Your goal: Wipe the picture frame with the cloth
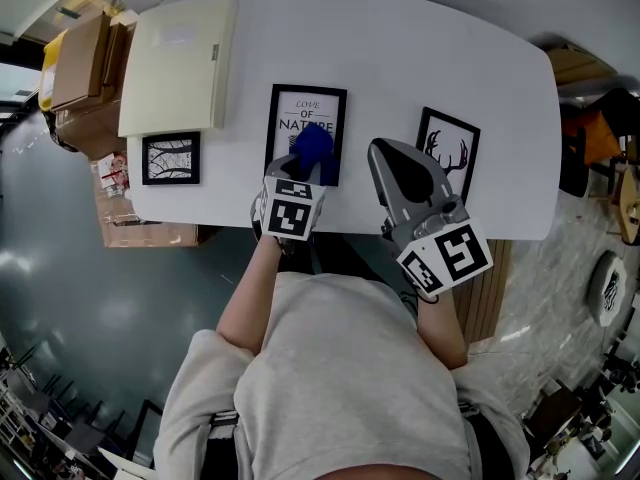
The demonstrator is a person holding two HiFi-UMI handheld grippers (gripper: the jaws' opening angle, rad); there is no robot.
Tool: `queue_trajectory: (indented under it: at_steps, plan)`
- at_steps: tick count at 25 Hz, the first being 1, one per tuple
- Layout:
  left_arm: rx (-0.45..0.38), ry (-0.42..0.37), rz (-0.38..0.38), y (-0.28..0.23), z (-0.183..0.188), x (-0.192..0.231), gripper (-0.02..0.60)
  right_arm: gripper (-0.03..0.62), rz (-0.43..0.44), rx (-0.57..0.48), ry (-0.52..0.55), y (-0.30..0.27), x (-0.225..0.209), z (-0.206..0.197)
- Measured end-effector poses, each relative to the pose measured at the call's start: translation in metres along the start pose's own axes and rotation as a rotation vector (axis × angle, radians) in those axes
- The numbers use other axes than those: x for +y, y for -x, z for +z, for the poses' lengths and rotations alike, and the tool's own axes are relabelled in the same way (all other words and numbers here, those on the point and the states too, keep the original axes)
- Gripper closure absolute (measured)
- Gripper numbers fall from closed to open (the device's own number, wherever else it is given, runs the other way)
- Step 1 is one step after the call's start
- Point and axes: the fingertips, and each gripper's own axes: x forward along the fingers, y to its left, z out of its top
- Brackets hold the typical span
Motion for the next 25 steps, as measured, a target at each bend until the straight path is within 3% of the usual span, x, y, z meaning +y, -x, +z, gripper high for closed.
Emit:
queue_trajectory:
  at_steps: [18,25]
  plan:
    - [0.003,0.048,0.051,0.018,-0.011,0.046,0.517,0.592,0.043,0.009,0.010,-0.024,0.028,0.002]
    - [-0.017,0.055,0.031,0.019,-0.009,0.049,0.517,0.592,0.042,0.011,0.010,-0.031,0.032,0.003]
